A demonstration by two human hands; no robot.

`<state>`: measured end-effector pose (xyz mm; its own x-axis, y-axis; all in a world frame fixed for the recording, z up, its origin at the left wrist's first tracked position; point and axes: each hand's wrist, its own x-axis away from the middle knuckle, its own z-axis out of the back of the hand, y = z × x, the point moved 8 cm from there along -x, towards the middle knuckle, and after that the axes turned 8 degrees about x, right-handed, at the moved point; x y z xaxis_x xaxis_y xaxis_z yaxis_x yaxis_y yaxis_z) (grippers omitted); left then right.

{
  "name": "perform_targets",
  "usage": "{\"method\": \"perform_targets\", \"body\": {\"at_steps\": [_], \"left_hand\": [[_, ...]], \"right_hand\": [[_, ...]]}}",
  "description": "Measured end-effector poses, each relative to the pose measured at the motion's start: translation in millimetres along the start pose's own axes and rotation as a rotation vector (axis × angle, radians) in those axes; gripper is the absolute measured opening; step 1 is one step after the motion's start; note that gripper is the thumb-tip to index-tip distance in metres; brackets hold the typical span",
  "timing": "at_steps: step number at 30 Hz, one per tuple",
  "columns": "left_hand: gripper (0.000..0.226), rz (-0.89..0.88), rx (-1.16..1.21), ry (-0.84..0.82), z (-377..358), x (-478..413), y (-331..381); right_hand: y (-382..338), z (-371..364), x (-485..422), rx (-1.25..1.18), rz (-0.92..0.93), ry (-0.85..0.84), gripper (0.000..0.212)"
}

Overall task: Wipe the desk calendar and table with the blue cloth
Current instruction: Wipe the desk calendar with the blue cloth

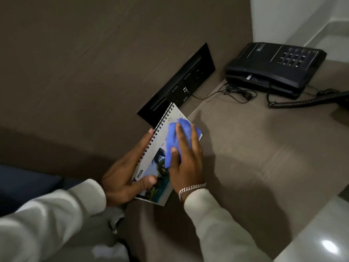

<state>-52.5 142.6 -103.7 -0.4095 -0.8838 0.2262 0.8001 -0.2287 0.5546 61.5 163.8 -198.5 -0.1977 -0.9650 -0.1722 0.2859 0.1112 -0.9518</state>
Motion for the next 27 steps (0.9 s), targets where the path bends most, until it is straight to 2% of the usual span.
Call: {"method": "perform_targets", "body": {"at_steps": [2, 3, 7, 10, 13, 19, 24, 27], "left_hand": [[0.1, 0.003, 0.011, -0.006, -1.2, 0.1, 0.9], [0.099, -0.004, 0.006, -0.004, -1.4, -0.1, 2.3], [0.096, 0.007, -0.048, 0.006, -1.0, -0.2, 2.8], [0.097, -0.02, -0.088, 0.03, 1.5, -0.8, 3.6], [0.096, -0.039, -0.069, 0.026, 0.7, -0.7, 1.5], [0.095, -0.006, 0.002, 0.015, -0.3, 1.7, -3.9], [0.099, -0.019, -0.017, 0.001, -1.1, 1.3, -2.6], [0.099, -0.042, -0.061, 0.009, -0.5, 0.1, -0.6]], "right_hand": [[13.4, 0.8, 7.0, 0.037, -0.126, -0.009, 0.051], [12.7, 0.8, 17.2, 0.066, -0.124, -0.007, 0.052], [-6.0, -5.6, 54.5, -0.067, -0.055, -0.012, 0.054], [-31.5, -1.2, 29.8, -0.12, 0.052, 0.007, 0.056], [-39.3, 4.8, -9.0, -0.034, 0.106, -0.008, 0.053], [19.8, 3.8, -2.5, 0.089, -0.17, -0.163, 0.057], [0.2, 0.3, 27.5, -0.023, 0.021, -0.181, 0.057], [-18.1, 7.2, 4.1, -0.093, 0.11, -0.092, 0.056]]}}
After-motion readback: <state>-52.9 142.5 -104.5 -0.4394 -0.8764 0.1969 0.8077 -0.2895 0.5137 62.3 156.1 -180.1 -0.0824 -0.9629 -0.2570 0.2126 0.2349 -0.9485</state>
